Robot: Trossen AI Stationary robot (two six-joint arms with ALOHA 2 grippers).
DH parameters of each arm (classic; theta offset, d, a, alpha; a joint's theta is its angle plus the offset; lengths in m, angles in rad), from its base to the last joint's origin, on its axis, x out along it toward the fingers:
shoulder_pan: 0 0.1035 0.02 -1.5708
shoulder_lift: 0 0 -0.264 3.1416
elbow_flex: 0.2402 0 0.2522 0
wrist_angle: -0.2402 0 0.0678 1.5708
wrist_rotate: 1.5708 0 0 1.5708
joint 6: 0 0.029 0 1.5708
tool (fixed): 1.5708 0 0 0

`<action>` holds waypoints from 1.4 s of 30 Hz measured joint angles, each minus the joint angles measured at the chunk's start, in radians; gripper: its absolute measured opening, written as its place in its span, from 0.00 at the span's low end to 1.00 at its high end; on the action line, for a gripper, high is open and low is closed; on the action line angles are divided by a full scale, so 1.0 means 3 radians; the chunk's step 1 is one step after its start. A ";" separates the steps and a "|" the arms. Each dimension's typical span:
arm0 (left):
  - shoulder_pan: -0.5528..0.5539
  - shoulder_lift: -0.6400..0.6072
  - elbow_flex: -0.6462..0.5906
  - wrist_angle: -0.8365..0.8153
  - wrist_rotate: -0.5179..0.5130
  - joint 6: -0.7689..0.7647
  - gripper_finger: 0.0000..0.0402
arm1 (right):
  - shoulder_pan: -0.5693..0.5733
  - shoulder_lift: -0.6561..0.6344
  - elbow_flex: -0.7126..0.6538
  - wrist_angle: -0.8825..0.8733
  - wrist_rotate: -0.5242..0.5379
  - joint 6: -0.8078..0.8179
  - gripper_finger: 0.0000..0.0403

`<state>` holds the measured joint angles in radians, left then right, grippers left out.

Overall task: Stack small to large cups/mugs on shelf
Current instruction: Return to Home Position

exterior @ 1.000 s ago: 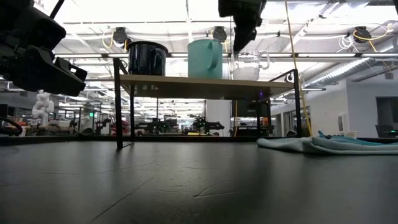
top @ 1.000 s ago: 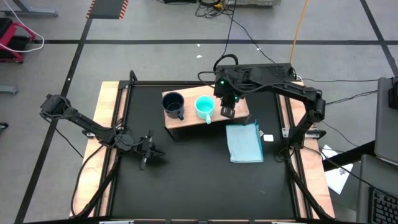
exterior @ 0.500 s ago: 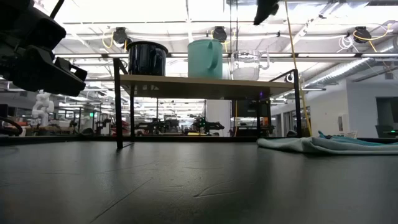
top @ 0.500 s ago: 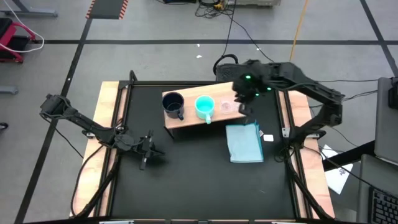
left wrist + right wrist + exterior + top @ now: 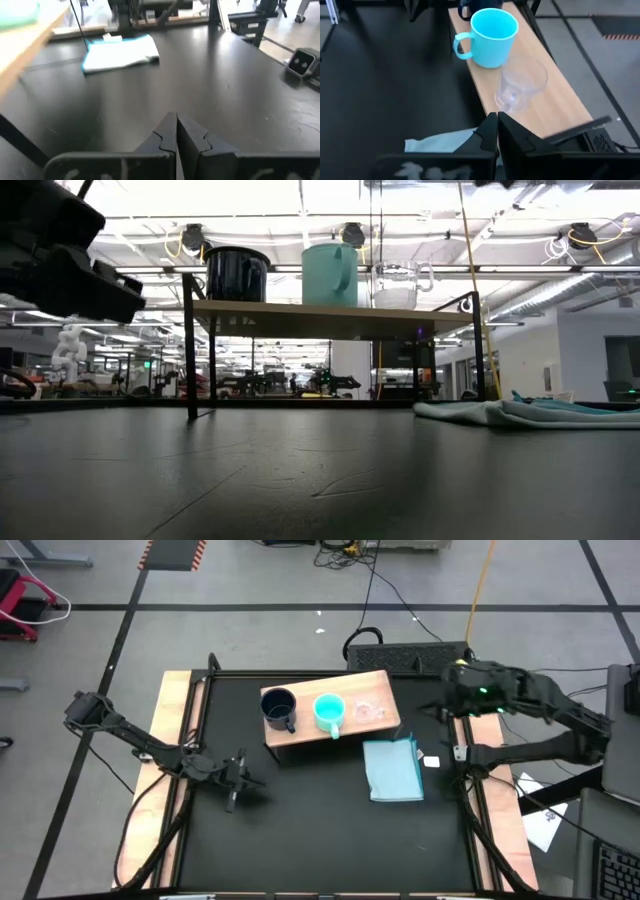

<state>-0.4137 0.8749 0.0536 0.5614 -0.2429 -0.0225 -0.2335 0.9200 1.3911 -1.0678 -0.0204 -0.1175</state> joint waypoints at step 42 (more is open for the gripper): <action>0.0687 -0.1824 0.0001 -0.0261 0.0634 0.0579 0.00 | -0.0007 -0.2977 -0.2157 0.0353 -0.0107 0.0482 0.00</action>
<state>-0.2077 0.3277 0.0540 0.4830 -0.0527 0.1513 -0.2356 0.0269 0.7439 -0.9619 -0.0525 0.0270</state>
